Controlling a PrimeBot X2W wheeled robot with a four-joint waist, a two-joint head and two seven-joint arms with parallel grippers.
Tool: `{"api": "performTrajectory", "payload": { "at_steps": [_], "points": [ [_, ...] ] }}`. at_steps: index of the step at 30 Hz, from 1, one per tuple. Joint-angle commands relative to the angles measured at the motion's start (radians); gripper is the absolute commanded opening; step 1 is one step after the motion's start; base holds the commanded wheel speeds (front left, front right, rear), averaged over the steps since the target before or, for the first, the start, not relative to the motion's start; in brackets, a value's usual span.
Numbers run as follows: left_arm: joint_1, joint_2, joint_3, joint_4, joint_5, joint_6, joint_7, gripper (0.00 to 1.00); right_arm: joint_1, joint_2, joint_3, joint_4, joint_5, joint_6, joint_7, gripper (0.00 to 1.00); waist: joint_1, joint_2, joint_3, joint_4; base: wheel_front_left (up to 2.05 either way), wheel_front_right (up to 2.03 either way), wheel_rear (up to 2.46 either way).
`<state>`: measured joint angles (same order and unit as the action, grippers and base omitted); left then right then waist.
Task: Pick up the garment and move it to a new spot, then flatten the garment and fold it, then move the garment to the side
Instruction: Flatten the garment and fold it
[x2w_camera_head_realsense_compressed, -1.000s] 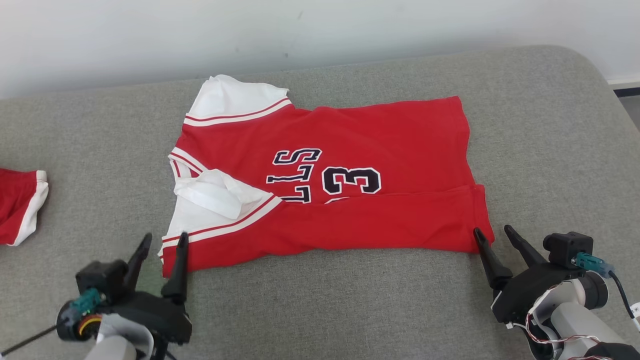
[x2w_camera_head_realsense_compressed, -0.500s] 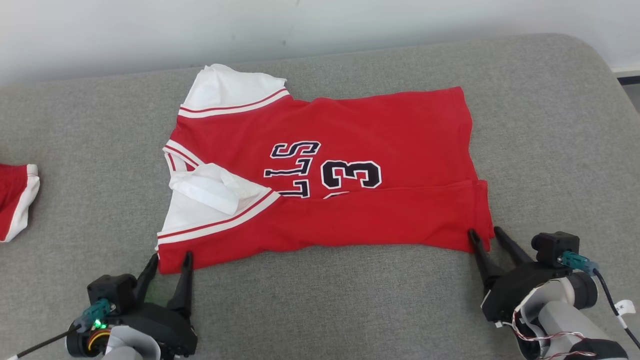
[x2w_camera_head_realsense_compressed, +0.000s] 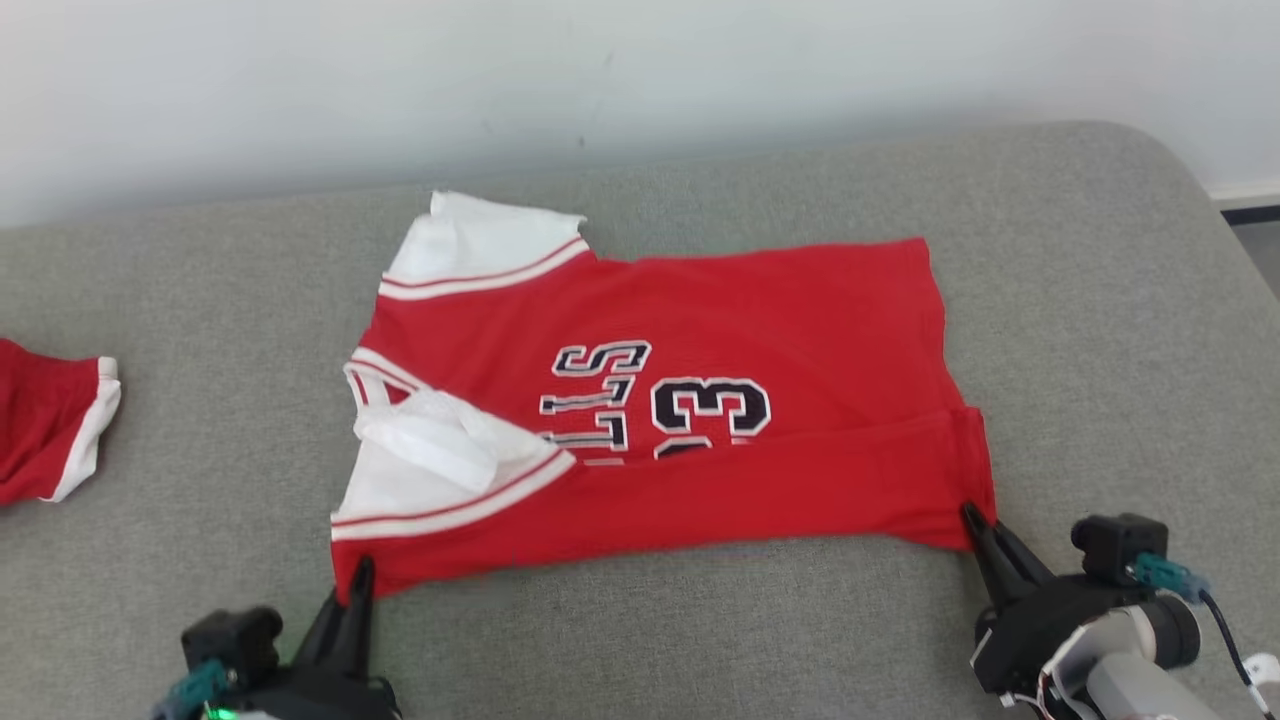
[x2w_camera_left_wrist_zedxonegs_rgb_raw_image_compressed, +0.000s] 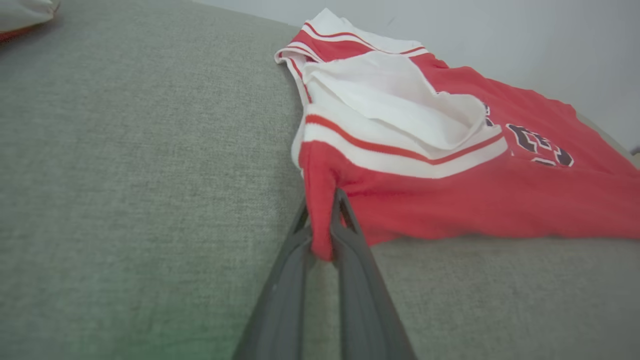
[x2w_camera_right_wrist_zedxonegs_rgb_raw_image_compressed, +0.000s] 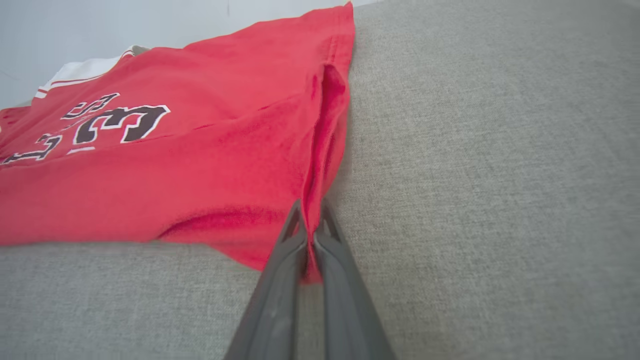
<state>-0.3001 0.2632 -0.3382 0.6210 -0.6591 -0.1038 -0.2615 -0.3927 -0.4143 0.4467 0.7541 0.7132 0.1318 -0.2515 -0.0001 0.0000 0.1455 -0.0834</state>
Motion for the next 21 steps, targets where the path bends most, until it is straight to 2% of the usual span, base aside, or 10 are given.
{"api": "performTrajectory", "payload": {
  "at_steps": [1,10,21],
  "points": [
    [0.057,-0.007,0.017,-0.034,0.009,0.013,-0.004,0.0,0.036,-0.01,-0.007,-0.018,0.011,-0.002,-0.007,0.0,0.0001,0.0,-0.025,0.007,0.0,0.0,0.0],
    [0.238,-0.037,0.049,-0.198,0.016,0.054,-0.004,0.0,0.163,-0.052,-0.034,-0.132,-0.003,-0.002,0.029,0.0,0.0001,0.0,-0.054,0.025,0.0,0.0,0.0],
    [0.316,-0.03,0.044,-0.26,0.012,0.083,0.01,0.0,0.308,-0.055,-0.127,-0.265,-0.044,-0.002,0.118,0.0,0.0001,0.0,-0.07,0.039,0.0,0.0,0.0]
  ]
}}
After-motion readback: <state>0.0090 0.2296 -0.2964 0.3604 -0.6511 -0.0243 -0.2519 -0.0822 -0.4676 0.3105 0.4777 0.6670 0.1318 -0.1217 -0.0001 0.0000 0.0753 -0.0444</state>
